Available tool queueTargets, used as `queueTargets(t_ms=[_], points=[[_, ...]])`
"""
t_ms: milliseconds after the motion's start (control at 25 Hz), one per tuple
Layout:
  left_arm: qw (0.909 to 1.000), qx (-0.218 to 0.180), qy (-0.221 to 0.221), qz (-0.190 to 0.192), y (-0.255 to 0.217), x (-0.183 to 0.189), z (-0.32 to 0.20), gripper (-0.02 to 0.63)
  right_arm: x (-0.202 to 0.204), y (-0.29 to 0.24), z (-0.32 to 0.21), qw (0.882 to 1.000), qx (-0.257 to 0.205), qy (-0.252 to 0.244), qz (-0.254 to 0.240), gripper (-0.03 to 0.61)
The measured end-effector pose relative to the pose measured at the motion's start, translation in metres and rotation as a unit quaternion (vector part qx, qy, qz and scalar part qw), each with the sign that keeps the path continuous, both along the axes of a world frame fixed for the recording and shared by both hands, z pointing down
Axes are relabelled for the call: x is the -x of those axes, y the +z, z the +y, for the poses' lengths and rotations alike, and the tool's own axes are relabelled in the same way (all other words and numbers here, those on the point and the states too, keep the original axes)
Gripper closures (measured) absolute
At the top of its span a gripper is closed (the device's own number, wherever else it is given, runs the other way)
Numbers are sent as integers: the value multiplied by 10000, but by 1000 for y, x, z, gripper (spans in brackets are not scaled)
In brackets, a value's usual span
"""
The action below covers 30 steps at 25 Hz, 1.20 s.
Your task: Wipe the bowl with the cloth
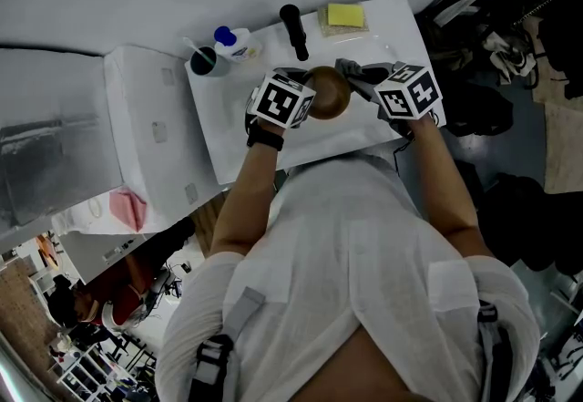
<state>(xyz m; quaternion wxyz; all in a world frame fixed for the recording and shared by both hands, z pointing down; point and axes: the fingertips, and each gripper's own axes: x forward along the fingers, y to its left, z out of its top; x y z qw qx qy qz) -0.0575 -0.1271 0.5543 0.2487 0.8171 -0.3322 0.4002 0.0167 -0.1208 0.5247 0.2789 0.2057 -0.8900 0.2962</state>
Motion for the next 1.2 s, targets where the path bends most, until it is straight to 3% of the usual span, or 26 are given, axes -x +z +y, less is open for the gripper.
queueTargets(t_ms=[320, 400, 440, 560, 680, 800, 880, 1040, 1200], points=[[9989, -328, -322, -98, -8, 7, -4, 597, 6, -7, -2, 9999, -51, -6, -130, 513], [9987, -369, -343, -62, -10, 7, -5, 597, 11, -9, 1, 9997, 63, -116, -222, 430], [9987, -388, -333, -39, -11, 6, -5, 597, 13, -9, 2, 9996, 82, -156, -219, 426], [9984, -459, -343, -5, -15, 4, -5, 597, 13, -5, 0, 9997, -173, -139, 65, 491], [9978, -529, -390, 30, -15, 6, -5, 595, 13, -5, -4, 9993, -299, -83, 209, 514], [9982, -595, -71, 38, -13, -1, -1, 572, 13, -6, -6, 9980, -478, -163, 376, 529], [9977, -616, 275, 53, -12, -10, 5, 480, 13, -5, -4, 9954, -638, -382, 601, 532], [9935, -702, 894, -102, -11, -23, 12, 501, 21, -2, 4, 9883, -813, -909, 911, 532], [9843, -833, 1445, -581, -11, -30, 11, 550, 32, -3, 10, 9818, -907, -1309, 1036, 532]])
